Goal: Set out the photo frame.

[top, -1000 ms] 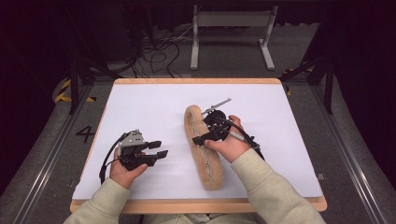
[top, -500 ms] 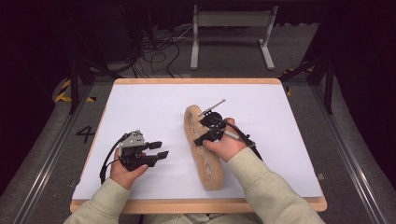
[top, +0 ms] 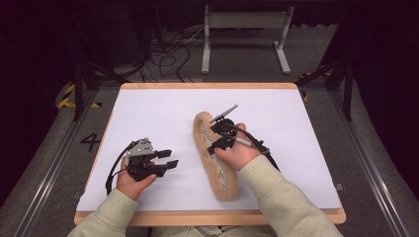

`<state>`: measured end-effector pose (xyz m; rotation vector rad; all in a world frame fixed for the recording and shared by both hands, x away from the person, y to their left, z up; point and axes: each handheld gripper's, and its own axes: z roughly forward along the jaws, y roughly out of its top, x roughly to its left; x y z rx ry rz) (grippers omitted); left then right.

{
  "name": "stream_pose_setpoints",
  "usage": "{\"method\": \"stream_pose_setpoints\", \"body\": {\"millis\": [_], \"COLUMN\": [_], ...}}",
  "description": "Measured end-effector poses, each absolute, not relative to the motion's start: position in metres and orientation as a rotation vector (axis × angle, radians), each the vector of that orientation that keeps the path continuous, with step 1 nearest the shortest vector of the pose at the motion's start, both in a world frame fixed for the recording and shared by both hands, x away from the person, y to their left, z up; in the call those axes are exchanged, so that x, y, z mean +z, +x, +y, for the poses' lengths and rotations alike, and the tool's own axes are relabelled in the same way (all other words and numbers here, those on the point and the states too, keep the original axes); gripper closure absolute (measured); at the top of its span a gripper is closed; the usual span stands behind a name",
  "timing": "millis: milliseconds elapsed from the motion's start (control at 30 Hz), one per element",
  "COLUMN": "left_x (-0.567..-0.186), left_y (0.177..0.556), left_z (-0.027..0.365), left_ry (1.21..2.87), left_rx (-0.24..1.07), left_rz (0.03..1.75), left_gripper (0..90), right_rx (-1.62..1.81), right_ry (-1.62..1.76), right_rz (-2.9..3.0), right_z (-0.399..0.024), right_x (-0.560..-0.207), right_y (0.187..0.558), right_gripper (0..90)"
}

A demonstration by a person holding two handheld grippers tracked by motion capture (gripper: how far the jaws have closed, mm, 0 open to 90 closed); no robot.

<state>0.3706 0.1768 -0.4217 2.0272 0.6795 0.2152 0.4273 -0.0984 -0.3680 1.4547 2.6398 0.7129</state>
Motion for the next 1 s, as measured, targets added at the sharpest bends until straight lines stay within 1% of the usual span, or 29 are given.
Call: {"method": "stream_pose_setpoints", "body": {"millis": [300, 567, 1000], "left_x": [-0.421, -0.421, -0.420], "left_y": [0.371, 0.371, 0.373], "left_z": [0.178, 0.178, 0.188], "left_ry": [2.028, 2.023, 2.002], "left_rx": [0.221, 0.218, 0.239], "left_rz": [0.677, 0.681, 0.716], "left_gripper": [51.6, 51.9, 51.6], "right_rx": [0.689, 0.751, 0.786], "right_ry": [1.516, 1.517, 1.141], "right_rz": [2.610, 2.583, 2.689], "right_z": [-0.103, -0.115, -0.127], "right_x": [-0.364, -0.348, -0.315], "right_y": [0.430, 0.433, 0.434], "right_gripper": [72.6, 72.9, 72.7]}}
